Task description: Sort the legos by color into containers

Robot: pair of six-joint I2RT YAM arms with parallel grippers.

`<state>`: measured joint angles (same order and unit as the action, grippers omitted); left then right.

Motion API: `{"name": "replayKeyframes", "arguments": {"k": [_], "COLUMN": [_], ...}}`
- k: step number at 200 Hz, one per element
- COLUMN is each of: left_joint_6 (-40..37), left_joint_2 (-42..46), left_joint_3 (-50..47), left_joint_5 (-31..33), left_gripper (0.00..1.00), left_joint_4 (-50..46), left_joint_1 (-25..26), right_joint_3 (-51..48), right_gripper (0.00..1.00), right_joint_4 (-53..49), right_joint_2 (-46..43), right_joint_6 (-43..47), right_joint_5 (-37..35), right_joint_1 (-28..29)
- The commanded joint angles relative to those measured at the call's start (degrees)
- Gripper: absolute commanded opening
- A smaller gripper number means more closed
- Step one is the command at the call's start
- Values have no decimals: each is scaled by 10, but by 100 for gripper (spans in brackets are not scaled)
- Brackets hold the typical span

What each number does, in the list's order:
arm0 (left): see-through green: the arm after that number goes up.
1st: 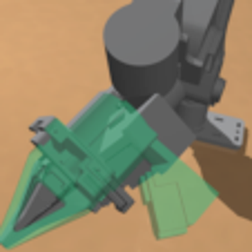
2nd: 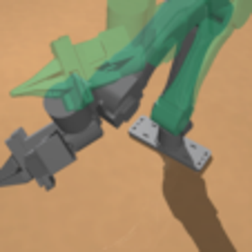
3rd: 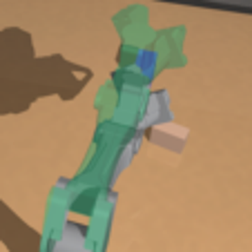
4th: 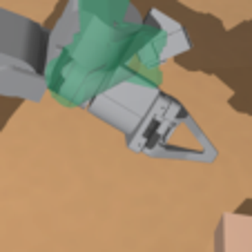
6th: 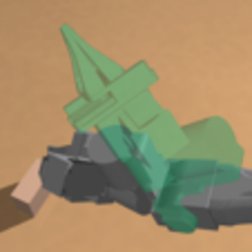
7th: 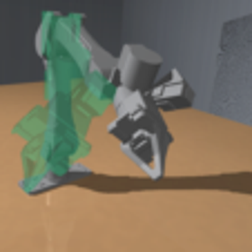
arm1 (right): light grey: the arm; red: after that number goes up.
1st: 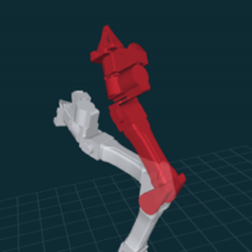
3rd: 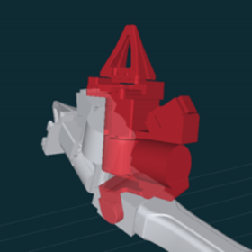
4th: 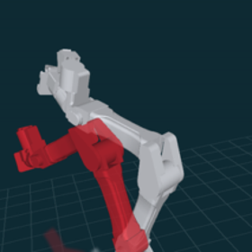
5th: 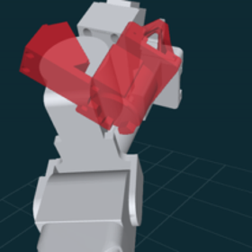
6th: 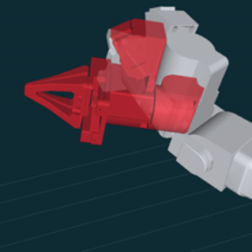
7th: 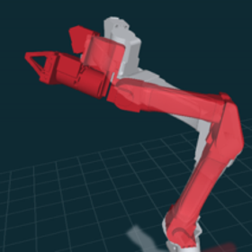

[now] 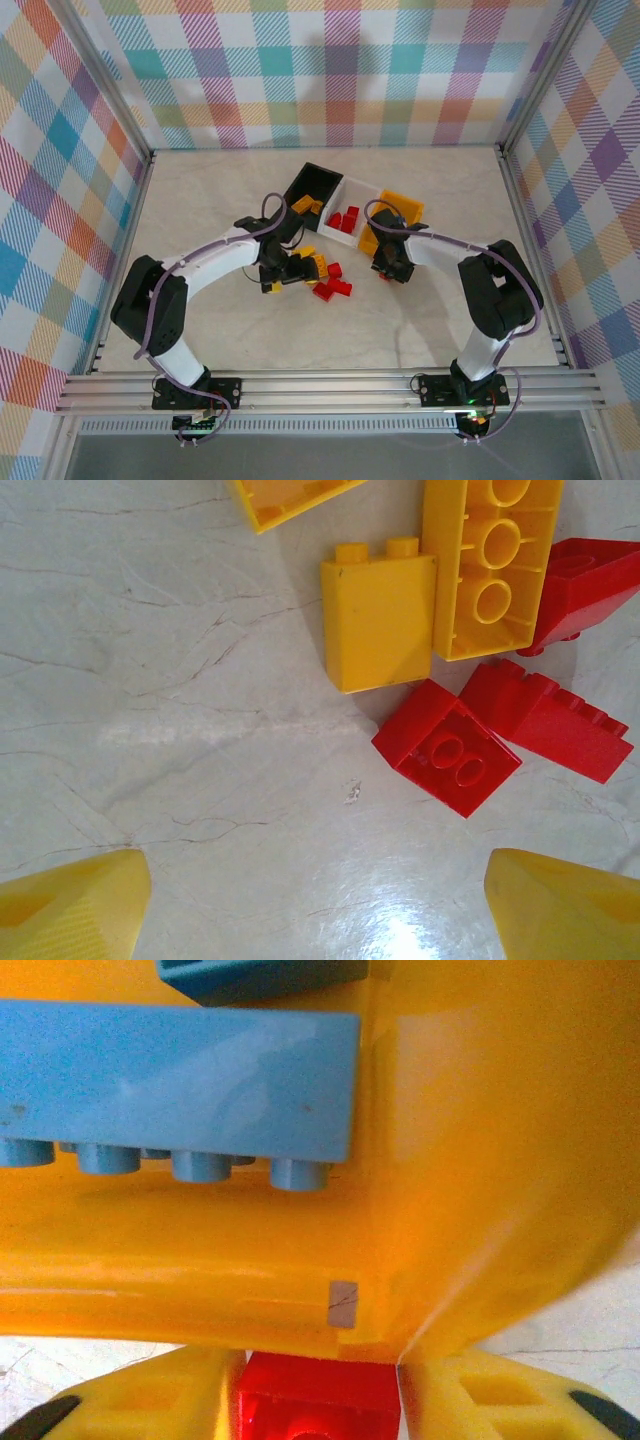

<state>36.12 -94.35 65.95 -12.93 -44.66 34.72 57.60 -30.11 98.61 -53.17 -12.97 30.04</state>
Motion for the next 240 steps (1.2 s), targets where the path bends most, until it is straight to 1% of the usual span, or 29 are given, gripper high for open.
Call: {"name": "replayKeyframes", "arguments": {"k": [1,53,90,116,140,154,185,214,240], "left_joint_6": [10,13,12,12,11,9,5,1,-2], "left_joint_2": [18,14,11,9,10,10,18,38,63], "left_joint_3": [-14,-12,-10,-8,-4,-3,-3,-11,-26], "left_joint_5": [-4,-7,-5,-5,-3,-3,3,14,26], "left_gripper": [87,87,87,88,88,87,88,88,88], "left_joint_4": [3,10,10,10,7,4,-7,-21,-32], "left_joint_1": [-4,-4,-4,-4,-4,-4,-4,-4,-11], "right_joint_3": [-17,-17,-21,-9,29,74,196,318,413], "right_gripper": [42,36,31,31,31,31,31,31,35], "right_joint_4": [-25,-47,-69,-88,-84,-81,-83,-89,-104], "right_joint_2": [-7,-47,-105,-145,-158,-138,-54,48,146], "right_joint_6": [-5,5,7,9,31,57,100,121,131], "right_joint_5": [24,26,40,53,77,99,127,151,172], "right_joint_1": [4,4,4,3,4,2,-1,-14,-25]}}
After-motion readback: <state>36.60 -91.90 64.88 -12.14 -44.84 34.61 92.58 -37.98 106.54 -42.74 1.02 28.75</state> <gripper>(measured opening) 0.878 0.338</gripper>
